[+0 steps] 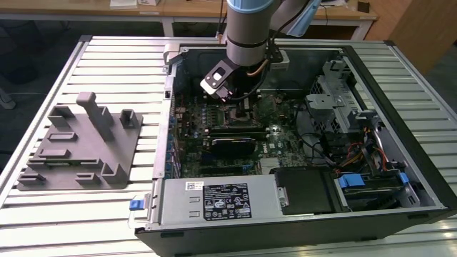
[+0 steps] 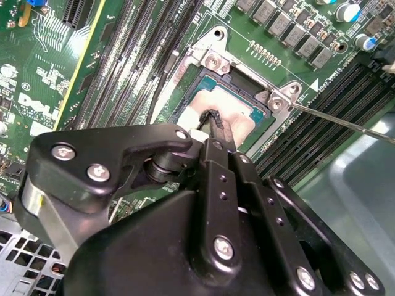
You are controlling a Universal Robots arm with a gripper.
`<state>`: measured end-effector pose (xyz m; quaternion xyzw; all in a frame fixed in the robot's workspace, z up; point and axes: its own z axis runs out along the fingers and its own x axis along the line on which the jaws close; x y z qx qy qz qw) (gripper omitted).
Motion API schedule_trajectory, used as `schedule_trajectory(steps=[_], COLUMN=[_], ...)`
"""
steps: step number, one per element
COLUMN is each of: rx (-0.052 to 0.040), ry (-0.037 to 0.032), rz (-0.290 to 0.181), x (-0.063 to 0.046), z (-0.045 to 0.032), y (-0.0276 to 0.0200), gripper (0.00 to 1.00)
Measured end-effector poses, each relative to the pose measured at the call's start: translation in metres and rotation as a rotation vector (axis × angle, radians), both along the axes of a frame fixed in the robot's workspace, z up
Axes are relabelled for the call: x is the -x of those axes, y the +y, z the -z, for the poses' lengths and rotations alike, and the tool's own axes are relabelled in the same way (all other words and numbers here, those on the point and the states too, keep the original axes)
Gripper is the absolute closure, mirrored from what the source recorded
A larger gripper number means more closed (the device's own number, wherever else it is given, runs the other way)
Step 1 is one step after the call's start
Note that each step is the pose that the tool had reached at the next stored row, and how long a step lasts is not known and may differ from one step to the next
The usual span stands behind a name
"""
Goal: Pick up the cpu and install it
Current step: 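Place the cpu into insertion slot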
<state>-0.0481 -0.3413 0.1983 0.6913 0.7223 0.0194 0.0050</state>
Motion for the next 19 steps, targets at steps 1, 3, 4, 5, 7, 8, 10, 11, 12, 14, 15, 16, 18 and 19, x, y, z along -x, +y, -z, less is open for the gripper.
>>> schedule_trajectory(steps=[1,3,4,5,7,8,10,11,12,14,15,16,18,19], rx=[0.0000,-0.0002,-0.0004,-0.0014,-0.0001,-0.0004,-0.0001,-0.0003,-0.0002,-0.0002,-0.0001,-0.0002,-0.0001,-0.0002], ry=[0.0000,-0.0001,-0.0003,-0.0009,-0.0001,-0.0002,-0.0001,-0.0002,-0.0002,-0.0002,-0.0001,-0.0003,-0.0003,-0.0003], rz=[0.000,0.000,0.000,0.000,0.000,0.000,0.000,0.000,0.000,0.000,0.000,0.000,0.000,0.000], x=[0.000,0.000,0.000,0.000,0.000,0.000,0.000,0.000,0.000,0.000,0.000,0.000,0.000,0.000], z=[0.0000,0.0000,-0.0003,-0.0011,-0.0050,-0.0071,-0.0124,-0.0155,-0.0184,-0.0251,-0.0283,-0.0315,-0.0369,-0.0391], y=[0.0000,0.0000,0.0000,0.0002,0.0000,0.0000,0.0000,0.0000,0.0000,0.0000,0.0000,0.0000,0.0000,0.0000], gripper=[0.89,0.89,0.89,0.89,0.89,0.89,0.89,0.89,0.89,0.89,0.89,0.89,0.89,0.89])
